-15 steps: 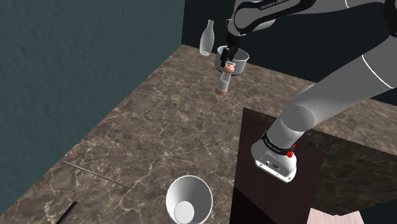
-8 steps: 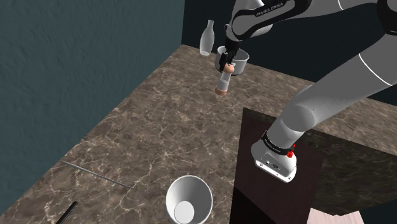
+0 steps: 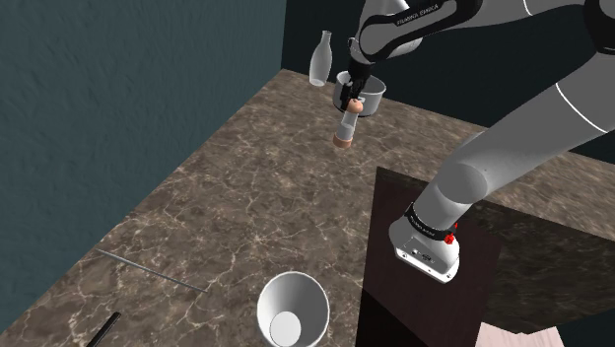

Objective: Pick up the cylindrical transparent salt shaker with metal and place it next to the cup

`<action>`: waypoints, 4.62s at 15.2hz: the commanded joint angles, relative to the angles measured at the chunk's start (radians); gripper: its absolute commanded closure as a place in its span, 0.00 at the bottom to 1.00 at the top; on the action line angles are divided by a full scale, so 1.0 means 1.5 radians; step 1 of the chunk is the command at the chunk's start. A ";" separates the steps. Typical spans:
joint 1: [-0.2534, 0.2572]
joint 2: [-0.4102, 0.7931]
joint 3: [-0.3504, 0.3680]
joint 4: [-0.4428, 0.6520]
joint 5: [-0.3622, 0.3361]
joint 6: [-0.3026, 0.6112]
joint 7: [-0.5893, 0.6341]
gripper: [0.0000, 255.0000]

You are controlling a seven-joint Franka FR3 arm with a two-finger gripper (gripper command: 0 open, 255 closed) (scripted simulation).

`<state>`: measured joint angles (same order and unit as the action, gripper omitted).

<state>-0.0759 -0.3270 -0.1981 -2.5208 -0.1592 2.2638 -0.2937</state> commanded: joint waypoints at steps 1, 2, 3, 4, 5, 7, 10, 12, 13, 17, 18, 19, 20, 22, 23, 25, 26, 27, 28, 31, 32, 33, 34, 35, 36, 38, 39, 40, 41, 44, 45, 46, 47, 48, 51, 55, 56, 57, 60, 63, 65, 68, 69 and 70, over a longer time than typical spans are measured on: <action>0.000 0.000 0.000 0.000 0.000 0.000 0.000 1.00; 0.000 0.000 0.000 0.000 0.000 0.000 0.000 1.00; 0.000 0.000 0.000 0.000 0.000 0.000 0.000 1.00; 0.000 0.000 0.000 0.000 0.000 0.000 0.000 1.00; 0.000 0.000 0.000 0.000 0.000 0.000 0.000 1.00; 0.000 -0.005 0.001 0.005 0.000 -0.010 0.000 1.00; 0.001 -0.019 0.003 0.021 0.001 -0.040 -0.002 1.00; 0.001 -0.027 0.004 0.033 0.002 -0.060 -0.002 1.00; 0.001 -0.031 0.005 0.039 0.003 -0.070 -0.003 1.00; 0.002 -0.044 0.008 0.064 0.005 -0.108 -0.005 1.00; 0.002 -0.047 0.009 0.071 0.005 -0.118 -0.005 1.00; 0.002 -0.050 0.009 0.078 0.006 -0.128 -0.006 1.00; 0.002 -0.052 0.010 0.085 0.006 -0.137 -0.006 1.00; 0.003 -0.057 0.011 0.099 0.007 -0.156 -0.007 1.00; 0.003 -0.059 0.012 0.106 0.008 -0.165 -0.008 1.00; 0.003 -0.062 0.013 0.121 0.009 -0.184 -0.009 1.00; 0.004 -0.064 0.014 0.129 0.009 -0.193 -0.009 1.00; 0.004 -0.065 0.014 0.137 0.010 -0.202 -0.010 1.00; 0.004 -0.067 0.015 0.145 0.010 -0.211 -0.011 1.00; 0.005 -0.069 0.017 0.169 0.012 -0.239 -0.012 1.00; 0.005 -0.070 0.017 0.178 0.012 -0.248 -0.013 1.00; 0.005 -0.070 0.018 0.186 0.013 -0.257 -0.013 1.00; 0.005 -0.071 0.018 0.195 0.013 -0.266 -0.014 1.00; 0.006 -0.071 0.019 0.204 0.014 -0.275 -0.015 1.00; 0.006 -0.071 0.019 0.213 0.014 -0.284 -0.015 1.00; 0.006 -0.070 0.020 0.231 0.015 -0.301 -0.017 1.00; 0.007 -0.070 0.021 0.241 0.016 -0.310 -0.017 1.00; 0.007 -0.069 0.021 0.250 0.017 -0.319 -0.018 1.00; 0.007 -0.069 0.022 0.260 0.017 -0.328 -0.019 1.00; 0.008 -0.066 0.023 0.289 0.019 -0.354 -0.021 1.00; 0.008 -0.064 0.023 0.299 0.019 -0.363 -0.021 1.00; 0.008 -0.063 0.024 0.309 0.020 -0.372 -0.022 1.00; 0.008 -0.061 0.024 0.320 0.020 -0.381 -0.023 1.00; 0.009 -0.059 0.024 0.330 0.021 -0.389 -0.023 1.00; 0.009 -0.053 0.025 0.363 0.022 -0.416 -0.026 1.00; 0.010 -0.043 0.026 0.408 0.024 -0.451 -0.029 1.00; 0.010 -0.042 0.026 0.415 0.024 -0.456 -0.029 1.00; 0.014 -0.056 0.038 0.402 0.026 -0.459 -0.014 1.00; 0.027 -0.094 0.073 0.369 0.034 -0.469 0.032 1.00; 0.039 -0.127 0.109 0.343 0.046 -0.479 0.077 1.00; 0.048 -0.145 0.133 0.329 0.057 -0.486 0.107 1.00; 0.061 -0.168 0.170 0.314 0.075 -0.497 0.153 1.00; 0.066 -0.174 0.183 0.310 0.081 -0.501 0.169 1.00; 0.071 -0.180 0.196 0.308 0.088 -0.504 0.184 1.00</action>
<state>0.0211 -0.5751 0.0712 -2.0434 -0.0400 1.5154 -0.0487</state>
